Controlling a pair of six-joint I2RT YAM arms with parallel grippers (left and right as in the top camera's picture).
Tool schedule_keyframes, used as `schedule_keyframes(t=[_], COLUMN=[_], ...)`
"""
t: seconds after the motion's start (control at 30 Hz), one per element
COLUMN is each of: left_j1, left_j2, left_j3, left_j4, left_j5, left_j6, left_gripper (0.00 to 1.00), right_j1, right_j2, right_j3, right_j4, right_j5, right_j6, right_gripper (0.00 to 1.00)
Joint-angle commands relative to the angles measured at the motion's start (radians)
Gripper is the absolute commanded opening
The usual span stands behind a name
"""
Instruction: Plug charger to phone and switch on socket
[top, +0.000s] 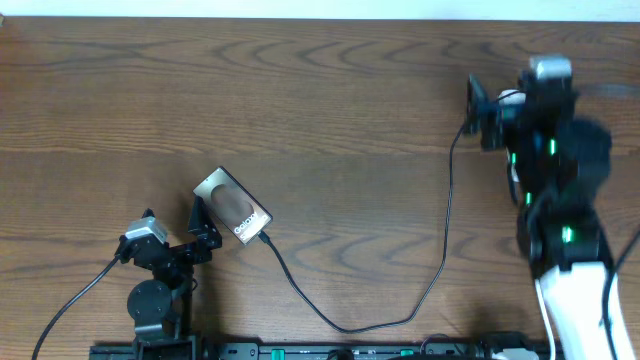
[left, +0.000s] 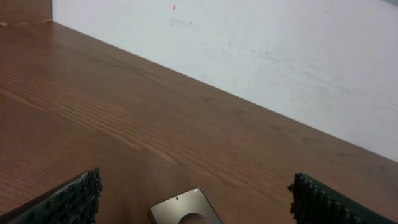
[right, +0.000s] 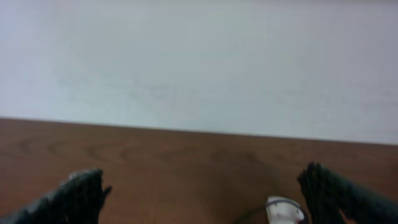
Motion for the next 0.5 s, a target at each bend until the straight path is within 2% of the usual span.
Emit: schedule_keyframes(t=[0.0,0.23,0.47], left_j1=[0.006,0.006,0.006], left_j2=[-0.006,-0.006,-0.006], left_j3=[-0.010,-0.010,-0.010], left_j4=[-0.045,-0.045,-0.045], left_j5=[0.008,0.008,0.008], left_j6=[0.016,0.016,0.016], left_gripper=[0.95,0.95,0.95], right_j1=[0.005,0.005,0.005], right_j2=[-0.154,-0.466,-0.616], right_j3=[-0.148,-0.409,-0.586], right_j4=[0.029,0.036,0.037], right_j5=[-0.003,-0.003,-0.003], right_j6=[0.040,0.057,0.065], right_gripper=[0.99,0.99,0.99])
